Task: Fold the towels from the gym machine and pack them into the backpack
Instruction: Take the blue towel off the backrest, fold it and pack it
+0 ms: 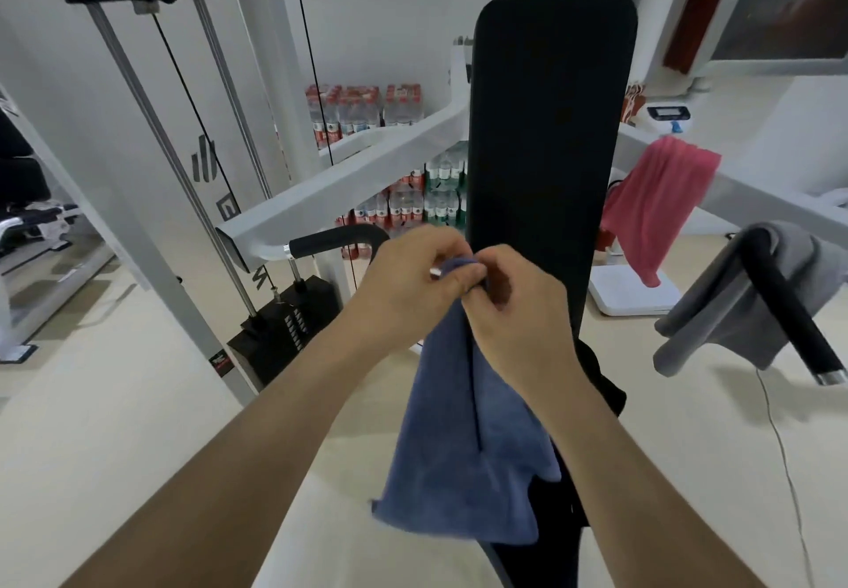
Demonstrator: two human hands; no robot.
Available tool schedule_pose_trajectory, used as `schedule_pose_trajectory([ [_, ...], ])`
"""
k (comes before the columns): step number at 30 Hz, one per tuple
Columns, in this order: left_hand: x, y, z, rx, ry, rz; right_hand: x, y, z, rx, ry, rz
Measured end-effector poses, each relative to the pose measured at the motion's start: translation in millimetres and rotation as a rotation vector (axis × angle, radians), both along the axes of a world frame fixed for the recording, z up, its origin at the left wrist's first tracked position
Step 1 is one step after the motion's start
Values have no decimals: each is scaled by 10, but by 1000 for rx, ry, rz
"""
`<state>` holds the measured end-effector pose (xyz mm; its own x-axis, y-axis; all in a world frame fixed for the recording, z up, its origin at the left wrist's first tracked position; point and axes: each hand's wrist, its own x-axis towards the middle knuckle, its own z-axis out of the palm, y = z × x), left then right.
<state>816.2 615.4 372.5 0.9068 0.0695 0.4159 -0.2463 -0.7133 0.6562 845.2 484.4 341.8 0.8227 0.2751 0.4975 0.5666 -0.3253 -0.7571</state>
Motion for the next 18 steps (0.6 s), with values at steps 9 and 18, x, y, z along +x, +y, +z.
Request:
schedule_pose_trajectory([
  [9, -115, -298, -1488, -329, 712, -135, 518, -172, 269, 144, 121, 26],
  [18, 82, -470, -1741, -445, 785, 50, 891, -646, 26, 1, 209, -277],
])
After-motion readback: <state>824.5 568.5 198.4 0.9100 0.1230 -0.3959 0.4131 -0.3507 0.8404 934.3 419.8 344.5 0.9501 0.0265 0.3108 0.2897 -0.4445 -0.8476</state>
